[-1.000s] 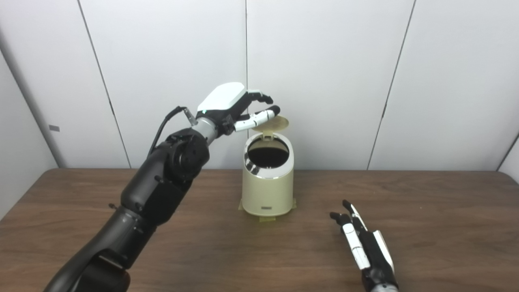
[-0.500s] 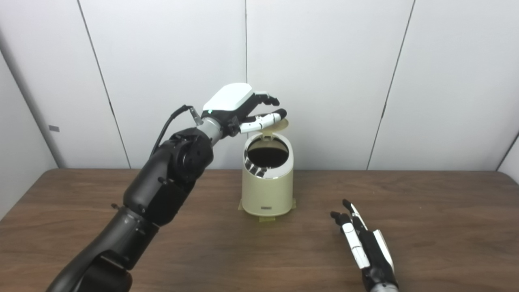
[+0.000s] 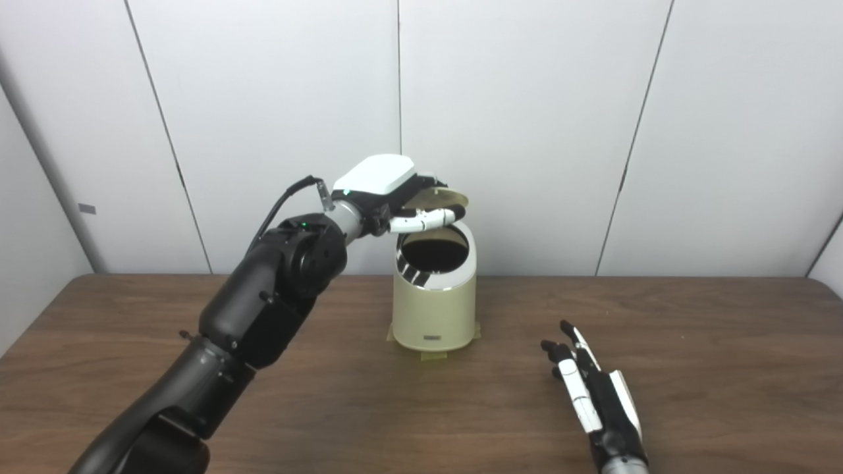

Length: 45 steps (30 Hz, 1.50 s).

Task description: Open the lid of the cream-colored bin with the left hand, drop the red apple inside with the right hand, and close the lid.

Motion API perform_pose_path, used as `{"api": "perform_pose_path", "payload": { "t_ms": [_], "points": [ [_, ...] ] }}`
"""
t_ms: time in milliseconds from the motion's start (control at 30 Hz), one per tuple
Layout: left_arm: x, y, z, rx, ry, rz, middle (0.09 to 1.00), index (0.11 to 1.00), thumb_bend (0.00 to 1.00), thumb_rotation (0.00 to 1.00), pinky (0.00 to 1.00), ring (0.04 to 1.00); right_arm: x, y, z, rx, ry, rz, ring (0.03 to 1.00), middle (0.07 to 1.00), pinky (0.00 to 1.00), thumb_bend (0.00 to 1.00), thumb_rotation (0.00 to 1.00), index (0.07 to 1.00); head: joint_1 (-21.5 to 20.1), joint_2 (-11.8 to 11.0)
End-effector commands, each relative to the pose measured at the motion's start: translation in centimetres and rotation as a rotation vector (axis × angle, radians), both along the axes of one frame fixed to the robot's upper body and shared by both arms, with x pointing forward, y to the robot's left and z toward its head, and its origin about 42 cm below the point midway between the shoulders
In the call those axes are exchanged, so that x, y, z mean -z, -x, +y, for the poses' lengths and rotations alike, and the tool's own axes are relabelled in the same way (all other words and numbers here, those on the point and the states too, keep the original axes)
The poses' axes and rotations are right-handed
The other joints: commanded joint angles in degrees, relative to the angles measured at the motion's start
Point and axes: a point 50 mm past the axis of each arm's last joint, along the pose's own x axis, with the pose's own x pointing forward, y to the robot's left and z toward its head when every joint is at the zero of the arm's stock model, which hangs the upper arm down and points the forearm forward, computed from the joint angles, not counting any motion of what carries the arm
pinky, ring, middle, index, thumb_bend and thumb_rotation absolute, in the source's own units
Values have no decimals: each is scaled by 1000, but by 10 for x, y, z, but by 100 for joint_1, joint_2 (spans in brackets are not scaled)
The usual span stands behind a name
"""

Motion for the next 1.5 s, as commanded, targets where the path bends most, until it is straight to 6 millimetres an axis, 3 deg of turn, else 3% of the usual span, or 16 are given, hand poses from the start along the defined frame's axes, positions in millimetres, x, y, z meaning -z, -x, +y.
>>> {"api": "perform_pose_path", "payload": {
  "t_ms": [0, 300, 500, 767, 1100, 1467],
  "points": [
    [-32, 0, 0, 4, -13, -79, 835, 816, 569, 1000, 905, 859, -5, -8, 1, -4, 14, -21, 863, 834, 885, 487, 1000, 944, -10, 6],
    [-28, 9, 3, 14, -29, -92, 854, 779, 575, 981, 912, 884, -4, -9, 2, -2, 16, -14, 877, 834, 941, 502, 1000, 943, -114, -5],
    [-19, 25, 8, 45, -68, -145, 793, 749, 570, 987, 871, 829, -4, -10, -3, 14, 29, 0, 880, 829, 988, 505, 1000, 939, -126, 29],
    [-11, 46, 10, 66, -157, -188, 783, 743, 562, 938, 991, 837, -6, -10, -5, -9, 41, 25, 867, 824, 986, 494, 1000, 944, -136, 84],
    [-1, 61, 12, 94, -223, -232, 786, 750, 563, 937, 1000, 847, -5, -9, -5, -26, 48, 35, 860, 822, 977, 506, 1000, 948, -145, 137],
    [15, 57, 5, 97, -293, -245, 804, 780, 551, 952, 1000, 848, -8, -8, -4, -32, 60, 45, 872, 820, 996, 492, 1000, 949, -165, 186]
  ]
}}
